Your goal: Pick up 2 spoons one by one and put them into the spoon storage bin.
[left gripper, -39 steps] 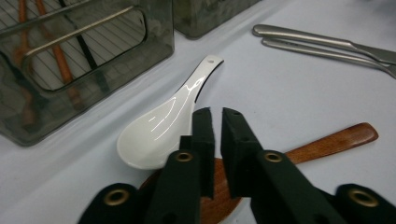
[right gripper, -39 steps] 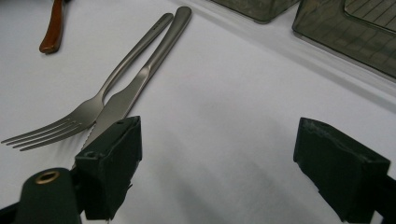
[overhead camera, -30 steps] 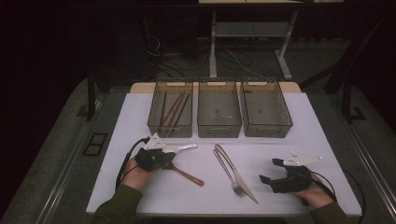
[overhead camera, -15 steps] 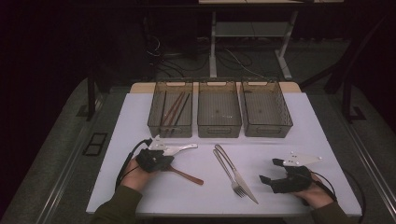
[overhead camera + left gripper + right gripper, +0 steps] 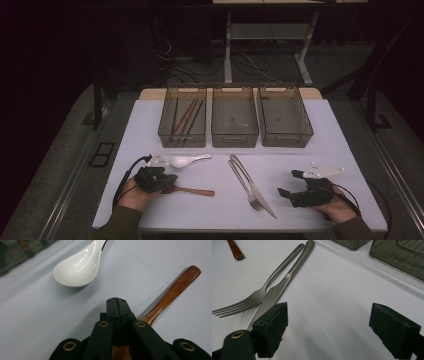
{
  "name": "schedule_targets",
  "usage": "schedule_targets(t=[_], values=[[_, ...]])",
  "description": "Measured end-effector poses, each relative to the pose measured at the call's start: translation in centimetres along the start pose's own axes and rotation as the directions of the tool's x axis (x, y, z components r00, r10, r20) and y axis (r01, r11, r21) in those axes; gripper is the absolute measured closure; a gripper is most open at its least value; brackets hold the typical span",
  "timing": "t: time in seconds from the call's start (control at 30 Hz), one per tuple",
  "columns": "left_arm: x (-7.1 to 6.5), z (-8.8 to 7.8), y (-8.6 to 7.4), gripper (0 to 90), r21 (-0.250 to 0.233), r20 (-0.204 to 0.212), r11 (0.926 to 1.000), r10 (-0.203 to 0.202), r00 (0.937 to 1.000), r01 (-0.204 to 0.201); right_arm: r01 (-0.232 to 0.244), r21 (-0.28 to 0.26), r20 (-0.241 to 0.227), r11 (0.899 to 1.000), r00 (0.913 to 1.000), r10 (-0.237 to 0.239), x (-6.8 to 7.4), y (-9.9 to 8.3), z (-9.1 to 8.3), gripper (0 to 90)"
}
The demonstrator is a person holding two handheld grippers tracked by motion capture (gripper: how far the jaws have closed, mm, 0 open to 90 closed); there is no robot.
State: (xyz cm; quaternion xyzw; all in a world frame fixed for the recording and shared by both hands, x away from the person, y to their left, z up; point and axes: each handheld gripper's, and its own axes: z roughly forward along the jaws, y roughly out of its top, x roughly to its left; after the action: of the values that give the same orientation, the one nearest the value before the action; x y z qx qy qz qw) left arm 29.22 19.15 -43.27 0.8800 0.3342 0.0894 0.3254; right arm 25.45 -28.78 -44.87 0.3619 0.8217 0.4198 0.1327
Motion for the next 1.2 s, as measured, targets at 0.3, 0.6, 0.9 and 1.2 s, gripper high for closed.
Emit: schedule_targets(t=[0.3,0.6,0.9,1.2], values=[[1.0,-2.1,-0.9,57.0,-0.101,0.019,0.9941,-0.038,0.9991,0.04,0.002,0.003,-0.003,1.0,1.0,-0.002,0.0,0.0,0.0,15.3],[1.4,-2.7,-2.8,43.6,-0.101,0.027,0.9923,-0.07,0.9972,0.072,0.005,0.006,-0.003,1.0,1.0,-0.005,0.1,0.1,0.2,15.2],[1.3,-2.2,-3.2,41.9,-0.06,0.043,0.9963,-0.059,0.9973,0.061,0.007,0.008,-0.005,1.0,1.0,-0.007,0.1,0.0,0.2,15.2],[0.8,-2.0,-3.3,42.6,-0.011,0.032,0.9999,-0.008,0.9995,0.008,0.007,0.01,-0.005,1.0,1.0,-0.007,0.1,0.0,0.2,15.2]])
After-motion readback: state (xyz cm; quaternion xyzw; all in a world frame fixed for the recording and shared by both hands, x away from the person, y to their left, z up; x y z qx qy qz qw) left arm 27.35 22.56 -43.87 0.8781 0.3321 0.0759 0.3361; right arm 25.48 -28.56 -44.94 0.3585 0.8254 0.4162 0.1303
